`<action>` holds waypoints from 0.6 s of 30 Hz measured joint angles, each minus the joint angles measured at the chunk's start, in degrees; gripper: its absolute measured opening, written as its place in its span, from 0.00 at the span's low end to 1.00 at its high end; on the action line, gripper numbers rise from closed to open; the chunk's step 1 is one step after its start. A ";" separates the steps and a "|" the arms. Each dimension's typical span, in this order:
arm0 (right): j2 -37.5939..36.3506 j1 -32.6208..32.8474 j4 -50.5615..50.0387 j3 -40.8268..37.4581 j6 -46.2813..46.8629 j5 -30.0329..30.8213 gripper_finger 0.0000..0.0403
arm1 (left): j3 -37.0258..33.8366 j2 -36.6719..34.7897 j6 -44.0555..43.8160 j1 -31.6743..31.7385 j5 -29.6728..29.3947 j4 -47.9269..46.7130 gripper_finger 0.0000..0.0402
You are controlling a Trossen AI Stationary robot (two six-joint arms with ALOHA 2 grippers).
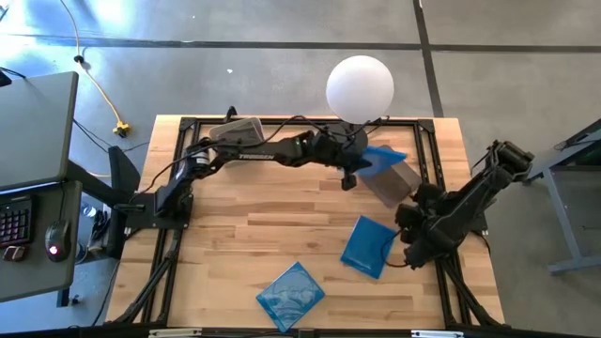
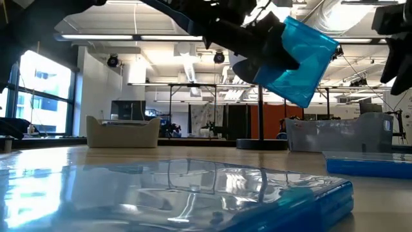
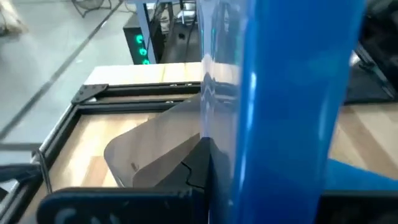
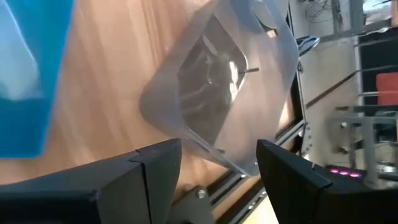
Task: Pick & place jewel cases by type
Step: Put the left blue CD case into the gray bin
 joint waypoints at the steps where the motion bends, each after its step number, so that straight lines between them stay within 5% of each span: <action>1: -0.21 -0.20 -0.02 -0.54 0.54 -0.49 0.51 | 0.00 0.00 1.39 0.21 0.02 0.08 0.06; 18: -0.19 -0.78 0.31 -1.45 7.21 -2.09 0.51 | 0.03 8.84 8.27 1.50 -1.30 13.04 0.07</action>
